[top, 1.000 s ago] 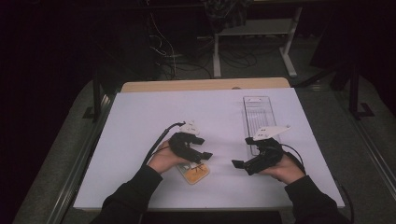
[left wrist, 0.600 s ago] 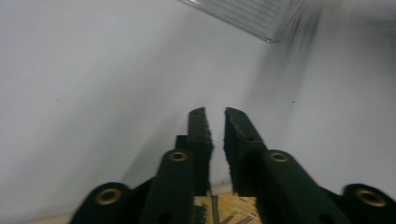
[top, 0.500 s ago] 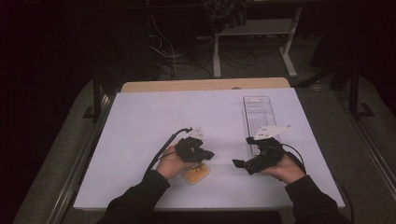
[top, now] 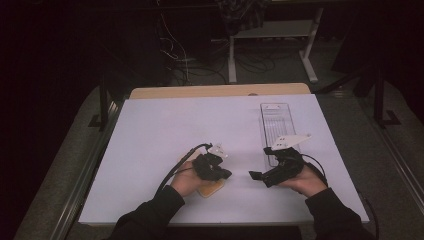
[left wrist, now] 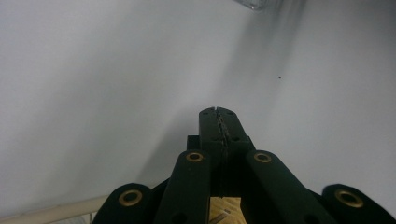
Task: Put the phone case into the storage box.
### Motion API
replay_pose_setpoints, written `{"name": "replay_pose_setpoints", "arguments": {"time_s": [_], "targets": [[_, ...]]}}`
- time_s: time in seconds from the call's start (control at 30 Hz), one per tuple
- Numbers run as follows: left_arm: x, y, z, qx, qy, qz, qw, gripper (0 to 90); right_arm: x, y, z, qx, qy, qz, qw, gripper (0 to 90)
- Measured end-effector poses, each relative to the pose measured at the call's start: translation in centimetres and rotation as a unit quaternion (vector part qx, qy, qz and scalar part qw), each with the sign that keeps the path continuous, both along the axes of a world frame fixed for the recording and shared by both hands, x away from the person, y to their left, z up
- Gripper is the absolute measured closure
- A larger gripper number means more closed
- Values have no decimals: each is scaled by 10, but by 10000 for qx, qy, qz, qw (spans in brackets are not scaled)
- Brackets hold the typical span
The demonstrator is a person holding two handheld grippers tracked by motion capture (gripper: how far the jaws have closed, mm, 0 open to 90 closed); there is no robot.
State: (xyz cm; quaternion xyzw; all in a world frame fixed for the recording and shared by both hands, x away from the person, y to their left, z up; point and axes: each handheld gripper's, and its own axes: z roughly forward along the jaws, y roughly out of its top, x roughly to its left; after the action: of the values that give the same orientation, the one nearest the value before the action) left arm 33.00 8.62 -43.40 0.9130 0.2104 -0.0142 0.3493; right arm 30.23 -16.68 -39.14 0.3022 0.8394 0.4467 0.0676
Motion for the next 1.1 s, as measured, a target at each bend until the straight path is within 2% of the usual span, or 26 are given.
{"name": "replay_pose_setpoints", "arguments": {"time_s": [0.2, 0.4, 0.5, 0.57, 0.63, 0.7, 1.1], "targets": [[-3, 1, -4, 138, 59, -30, 9999, 900, 0, 0, -1, -18, 27, 3, 10000, 0], [-5, 3, -2, 202, 79, -53, 9997, 900, 0, 0, -1, -37, 19, 21, 10000, 0], [-6, 4, -3, 170, 35, -47, 9998, 900, -1, 2, -1, -27, 55, 0, 10000, 0], [-8, 6, -1, 297, 67, -86, 9995, 900, -1, 2, 0, -23, 63, -10, 10000, 0], [-10, 9, 0, 334, 49, -106, 9994, 900, -1, 2, 0, -20, 63, -10, 10000, 0], [-12, 12, -1, 258, 61, -69, 9996, 900, -1, 2, -1, -31, 20, 4, 10000, 0], [-22, 37, 3, 294, 101, 22, 9995, 900, 0, 7, -1, -7, -19, 29, 10000, 0]]}}
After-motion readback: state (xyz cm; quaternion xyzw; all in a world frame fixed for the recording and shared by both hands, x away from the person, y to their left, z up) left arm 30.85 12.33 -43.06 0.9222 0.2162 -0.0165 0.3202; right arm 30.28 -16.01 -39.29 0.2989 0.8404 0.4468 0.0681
